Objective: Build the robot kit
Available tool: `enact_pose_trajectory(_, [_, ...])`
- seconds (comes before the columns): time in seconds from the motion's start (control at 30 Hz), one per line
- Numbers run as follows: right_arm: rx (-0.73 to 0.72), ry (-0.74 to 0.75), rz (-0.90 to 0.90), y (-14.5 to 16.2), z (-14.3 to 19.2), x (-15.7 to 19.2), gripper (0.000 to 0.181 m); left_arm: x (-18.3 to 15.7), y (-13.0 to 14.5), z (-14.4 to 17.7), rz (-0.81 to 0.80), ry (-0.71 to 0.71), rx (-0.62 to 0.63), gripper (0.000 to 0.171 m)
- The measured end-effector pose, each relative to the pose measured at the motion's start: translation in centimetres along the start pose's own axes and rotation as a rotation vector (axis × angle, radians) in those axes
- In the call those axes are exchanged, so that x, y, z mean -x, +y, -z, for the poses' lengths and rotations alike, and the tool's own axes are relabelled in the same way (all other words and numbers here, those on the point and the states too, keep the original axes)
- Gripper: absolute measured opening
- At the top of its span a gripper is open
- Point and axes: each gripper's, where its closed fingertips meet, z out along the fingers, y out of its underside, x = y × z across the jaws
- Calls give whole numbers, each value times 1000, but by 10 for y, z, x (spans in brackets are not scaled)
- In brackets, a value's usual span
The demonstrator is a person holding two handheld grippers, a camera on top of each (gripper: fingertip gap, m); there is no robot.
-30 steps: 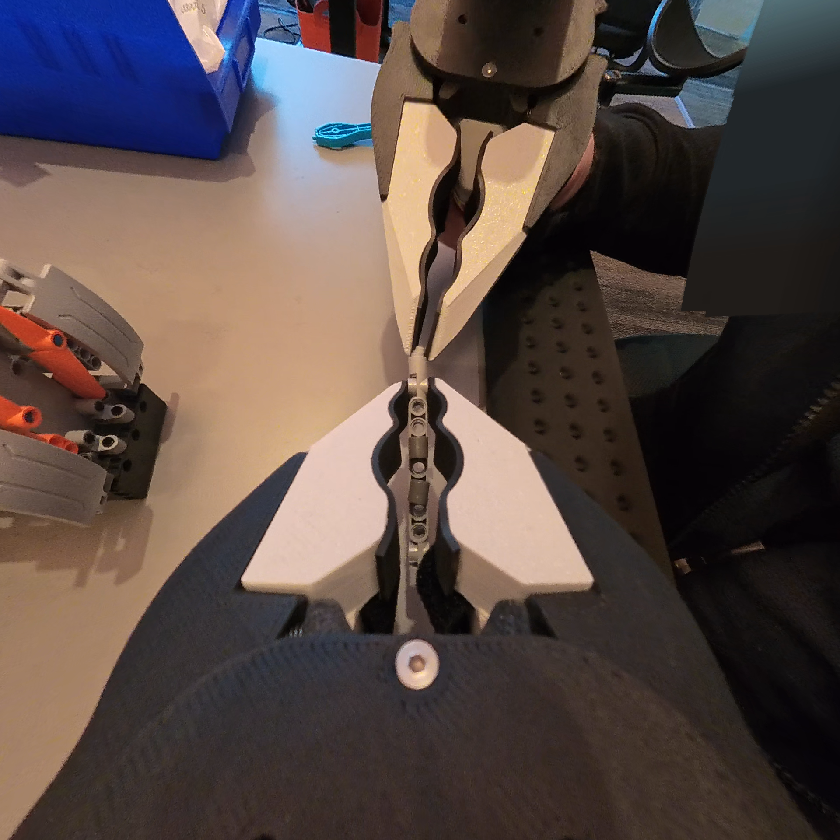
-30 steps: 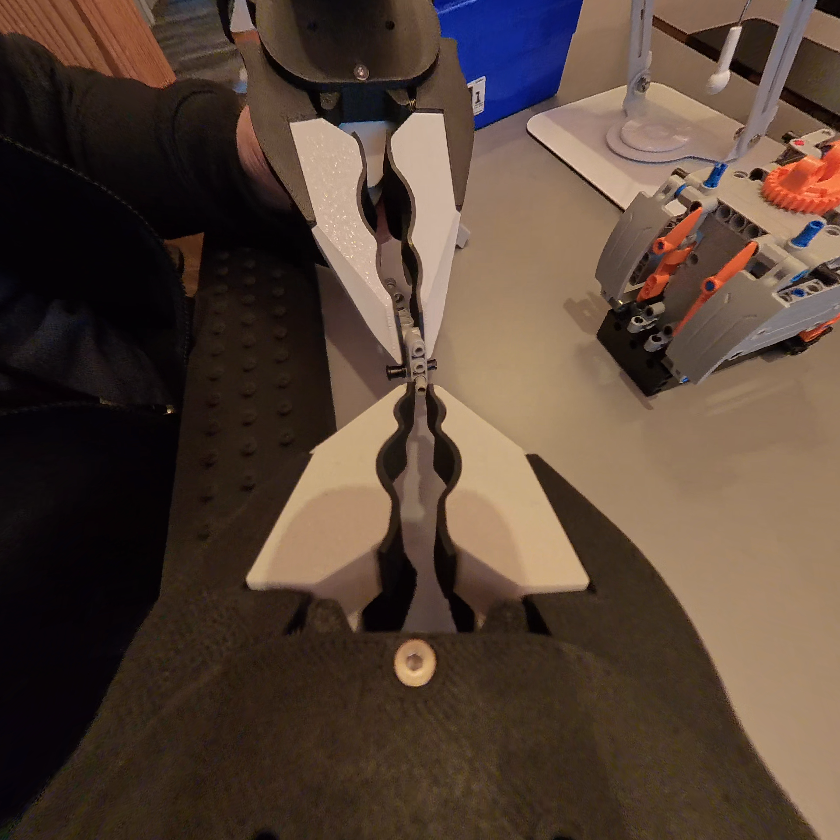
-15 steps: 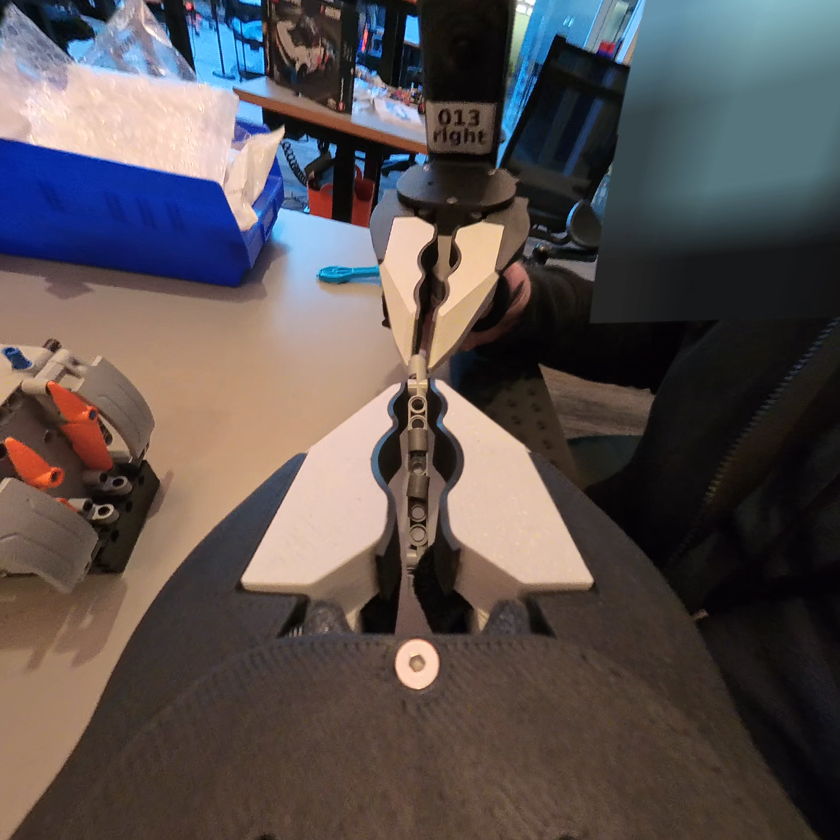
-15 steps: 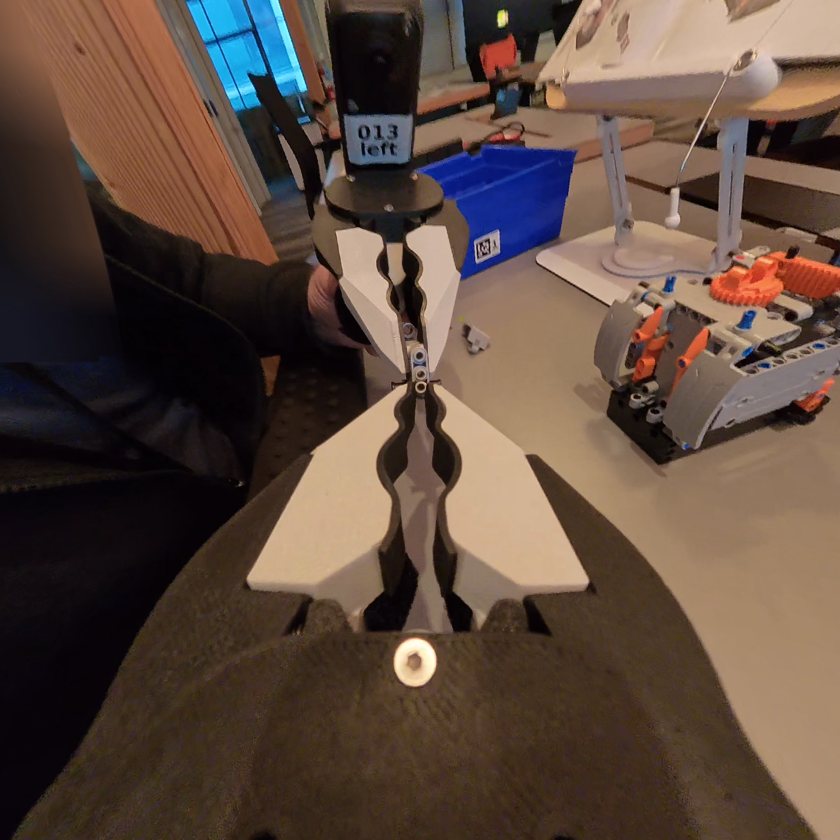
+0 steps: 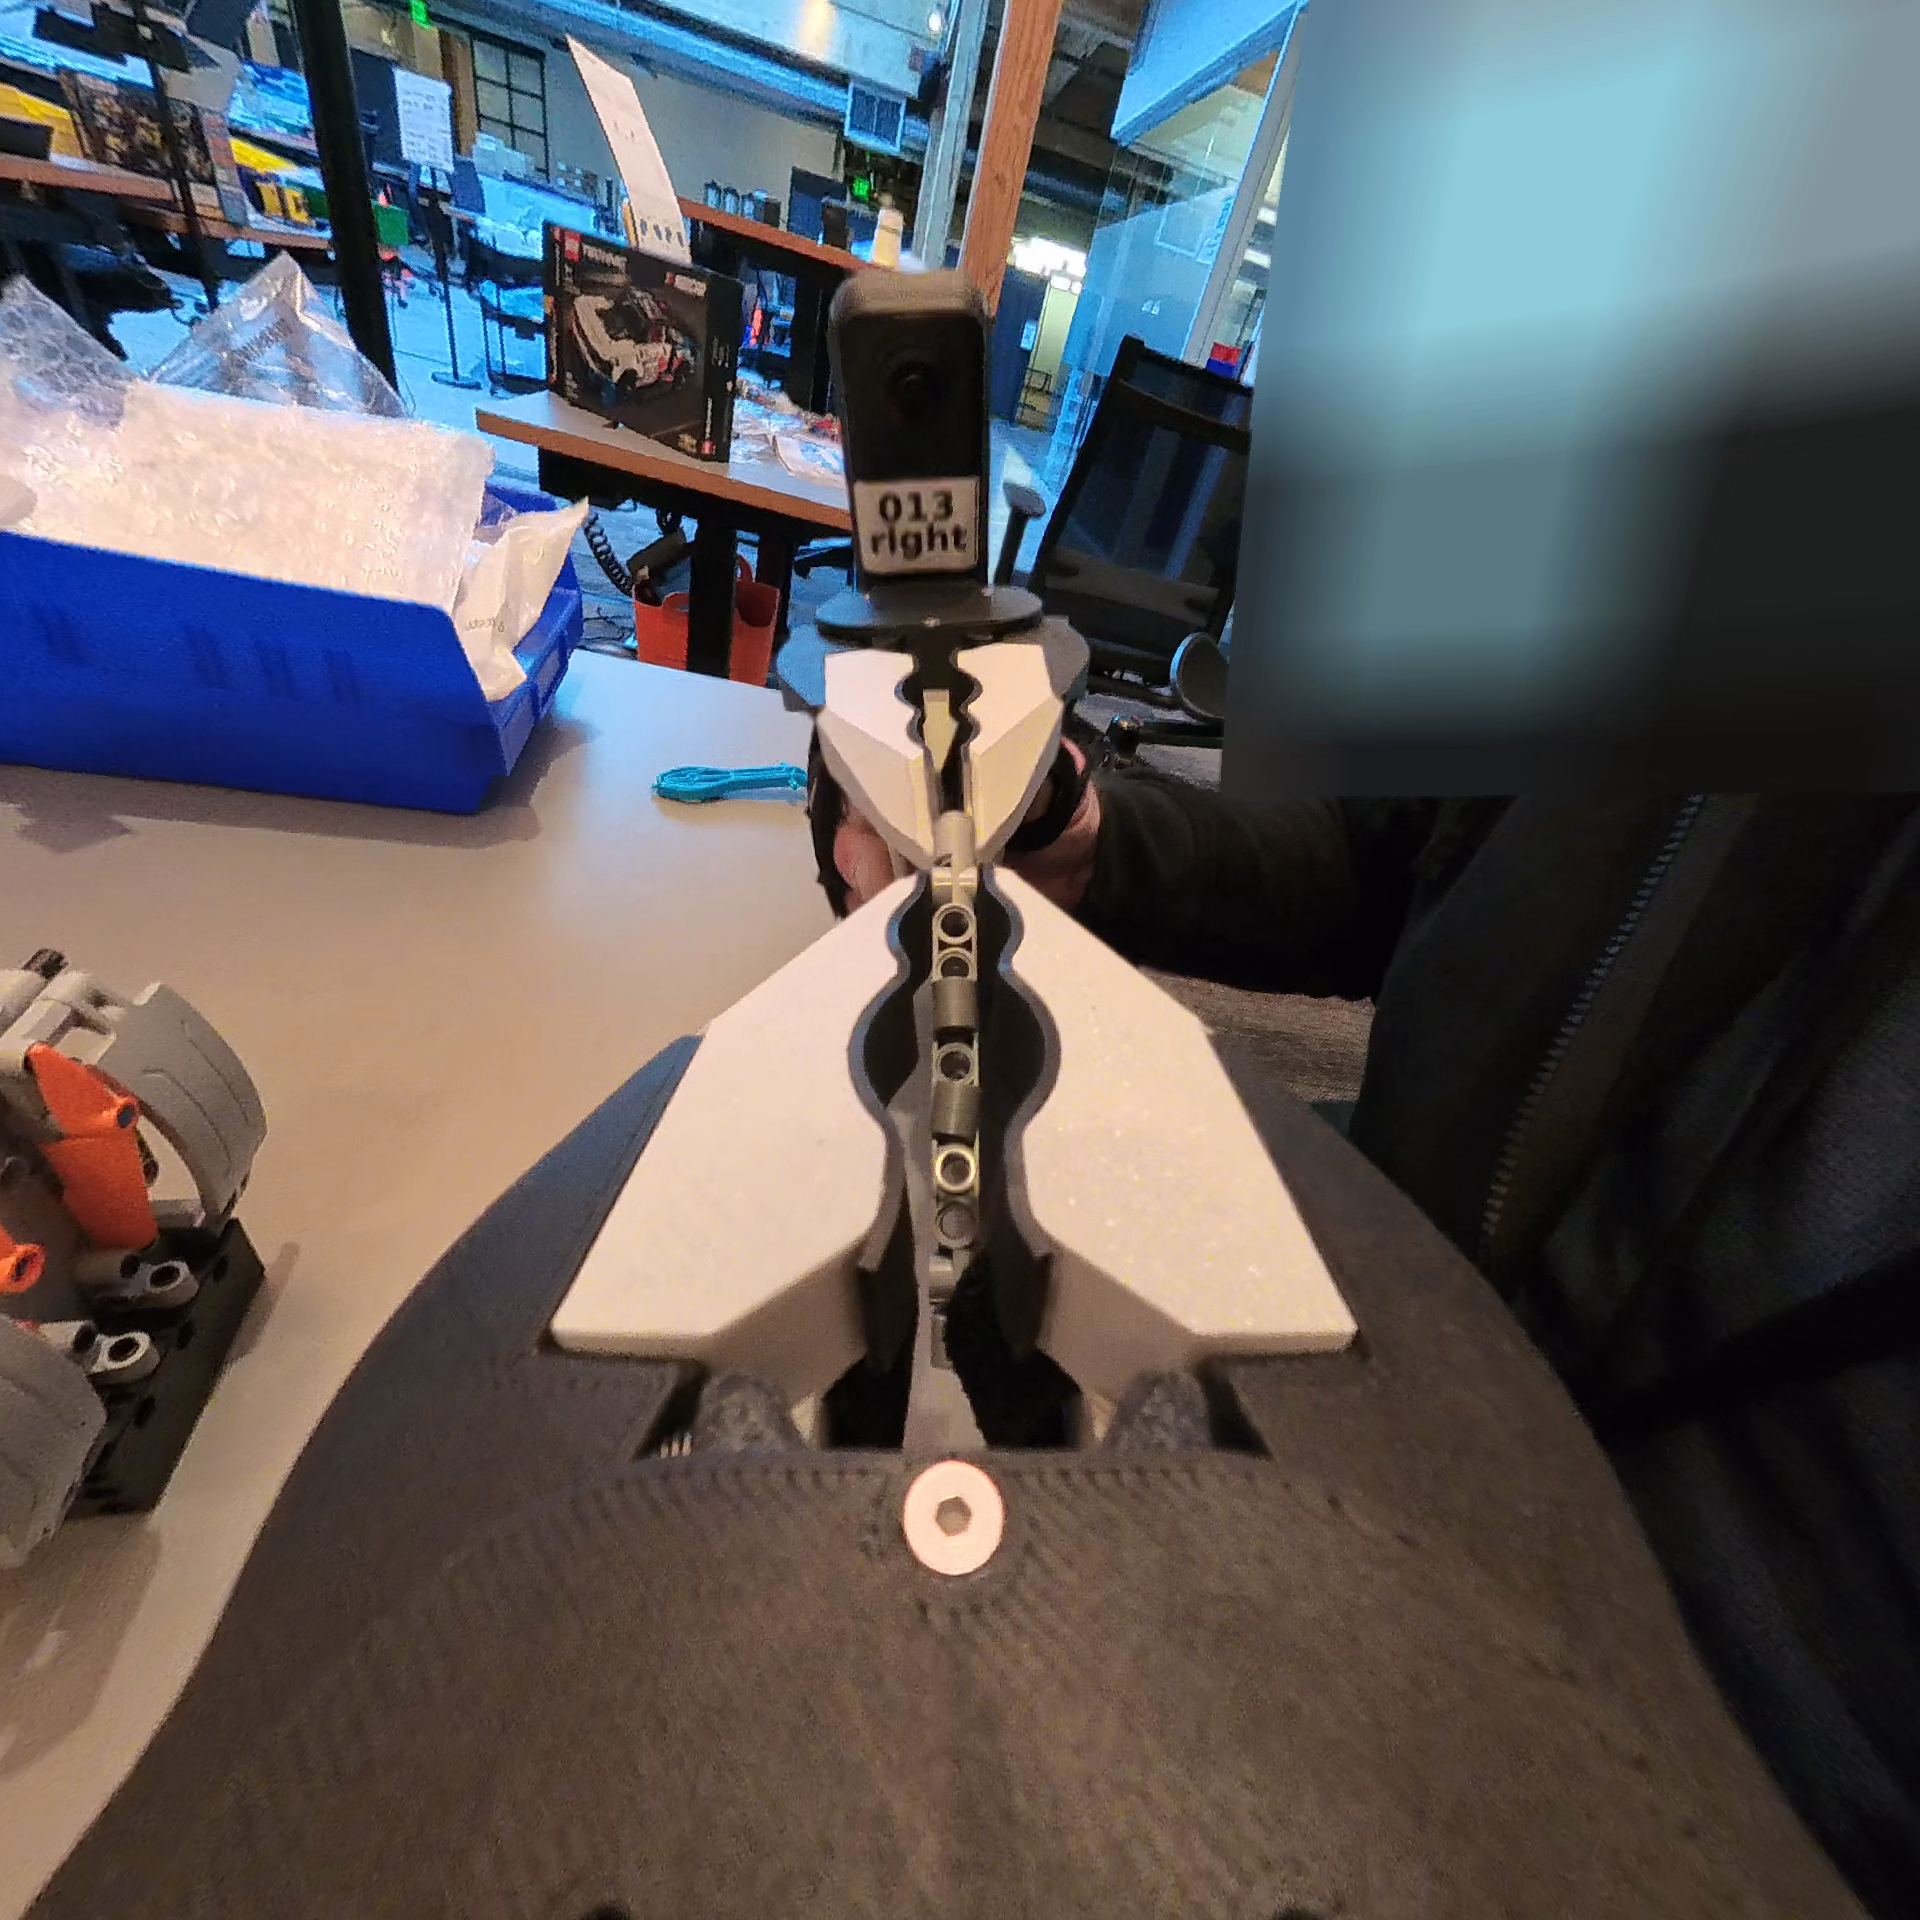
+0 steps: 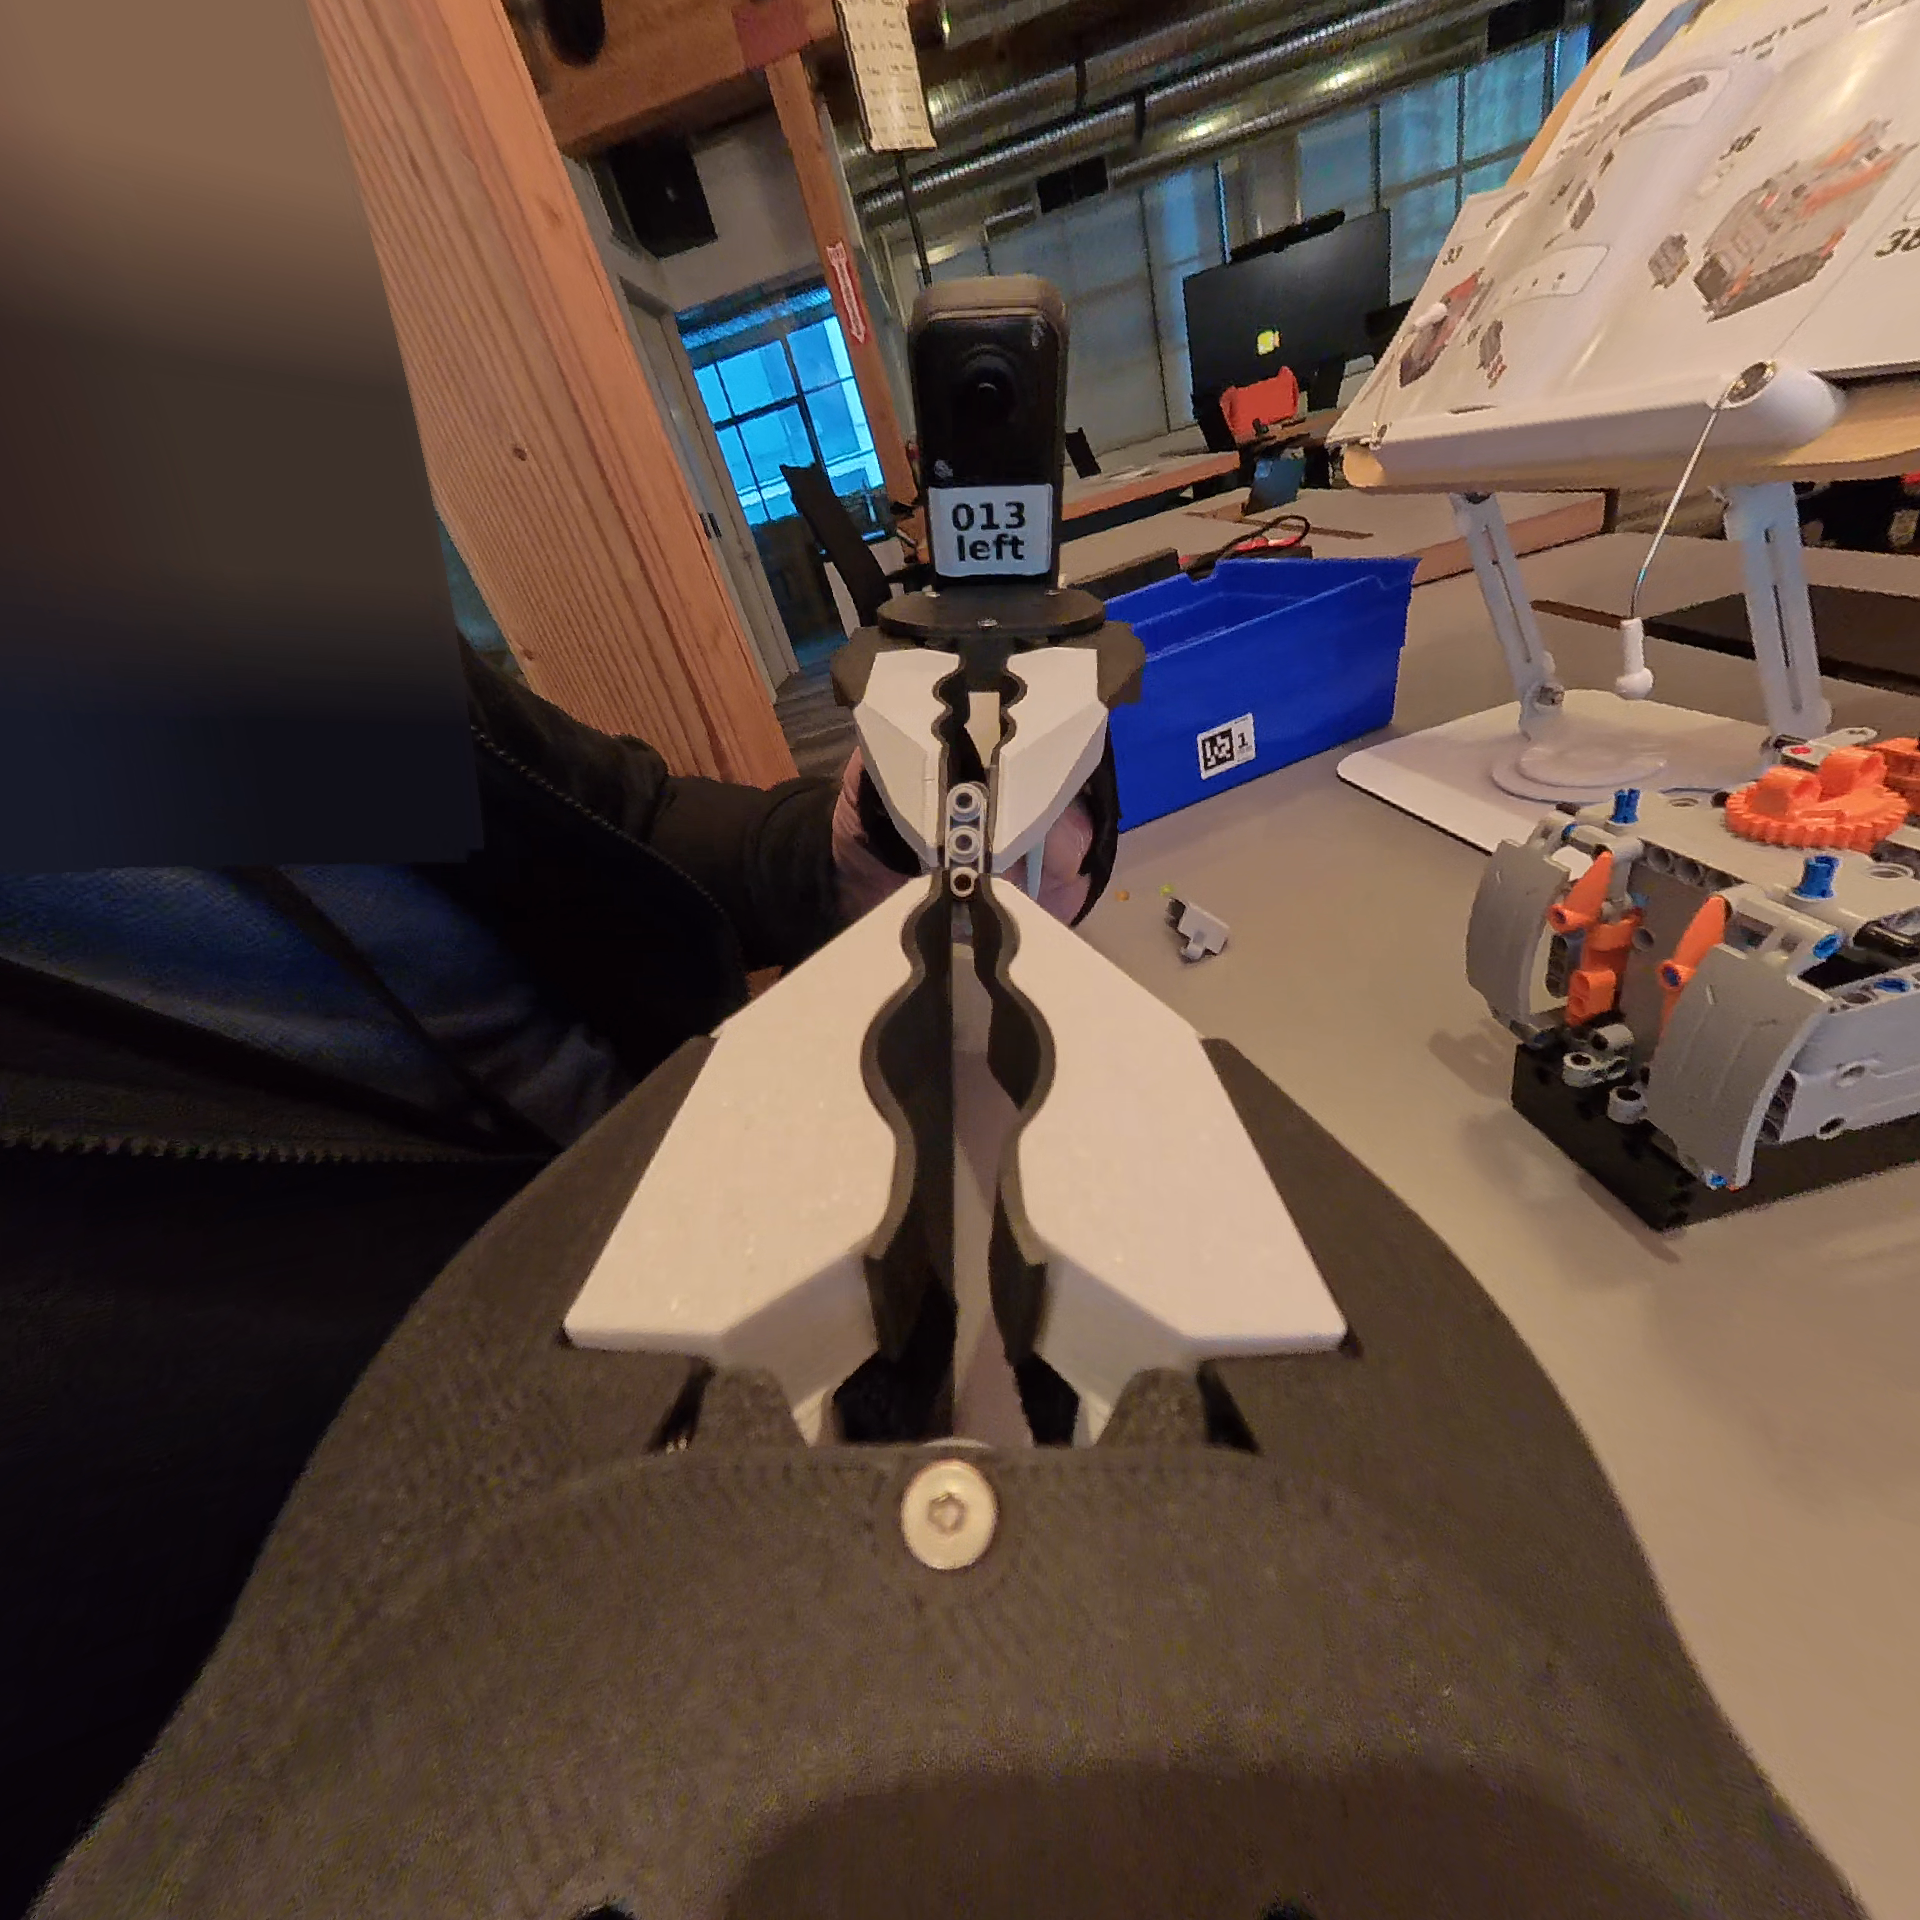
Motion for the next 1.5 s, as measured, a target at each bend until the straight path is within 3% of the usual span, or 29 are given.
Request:
enact_pose_trajectory(0.1, [-32,-12,11,-5,0,3,2,-3,-6,-1,13,21,-31,4])
enact_pose_trajectory(0.27, [35,-14,1,2,-1,2,2,-1,-3,0,4,14,-10,4])
enact_pose_trajectory(0.43, [70,101,67,1,0,-11,7,10,3,0,9,-45,36,5])
enact_pose_trajectory(0.53, [68,141,135,-4,4,-10,0,11,4,2,27,-43,28,5])
enact_pose_trajectory(1.13, [220,106,65,18,-2,-17,0,16,12,1,22,-71,64,5])
enact_pose_trajectory(1.3, [232,140,37,20,0,-28,7,26,28,7,-65,-151,201,5])
enact_pose_trajectory(1.5, [338,201,45,32,-2,-40,4,54,86,17,-4,-226,460,5])
